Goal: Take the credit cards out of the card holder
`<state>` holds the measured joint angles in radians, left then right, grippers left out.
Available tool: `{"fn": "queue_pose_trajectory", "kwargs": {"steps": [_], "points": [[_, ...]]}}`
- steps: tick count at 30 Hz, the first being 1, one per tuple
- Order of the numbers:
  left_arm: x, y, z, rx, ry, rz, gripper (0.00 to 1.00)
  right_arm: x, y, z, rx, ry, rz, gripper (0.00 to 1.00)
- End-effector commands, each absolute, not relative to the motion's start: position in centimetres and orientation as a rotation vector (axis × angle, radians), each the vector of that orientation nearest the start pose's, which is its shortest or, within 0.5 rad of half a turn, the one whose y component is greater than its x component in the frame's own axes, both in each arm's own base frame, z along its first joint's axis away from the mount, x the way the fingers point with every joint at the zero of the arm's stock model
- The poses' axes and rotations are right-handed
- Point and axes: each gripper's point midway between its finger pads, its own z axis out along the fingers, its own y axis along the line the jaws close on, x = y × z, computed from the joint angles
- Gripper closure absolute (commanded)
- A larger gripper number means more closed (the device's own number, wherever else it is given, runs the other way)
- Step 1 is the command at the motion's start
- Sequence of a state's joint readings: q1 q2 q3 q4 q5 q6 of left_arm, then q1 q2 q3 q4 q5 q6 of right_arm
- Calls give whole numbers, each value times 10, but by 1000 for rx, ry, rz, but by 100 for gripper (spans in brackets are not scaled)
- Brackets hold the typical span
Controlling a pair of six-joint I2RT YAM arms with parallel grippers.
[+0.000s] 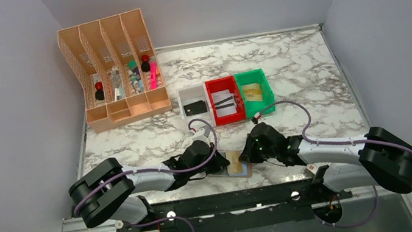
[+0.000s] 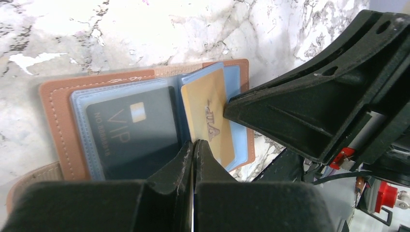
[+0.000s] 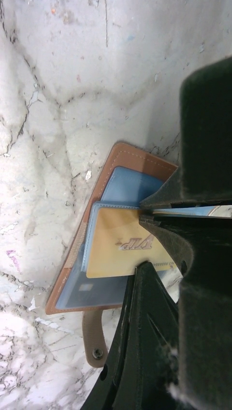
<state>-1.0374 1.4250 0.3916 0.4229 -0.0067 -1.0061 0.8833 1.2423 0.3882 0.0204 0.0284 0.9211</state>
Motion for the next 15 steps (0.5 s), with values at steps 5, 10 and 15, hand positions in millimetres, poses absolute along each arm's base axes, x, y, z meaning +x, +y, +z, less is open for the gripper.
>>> {"fn": "queue_pose_trajectory", "kwargs": {"steps": [5,10,15], "points": [[138,-310,35,104,2439,-1097,100,123,193,-39,49,2794,460,88],[140,-305,33,124,2458,-1045,100,124,193,-39,47,2794,454,88],[142,-301,36,136,2454,-1019,95,124,194,-40,40,2798,455,88]]}}
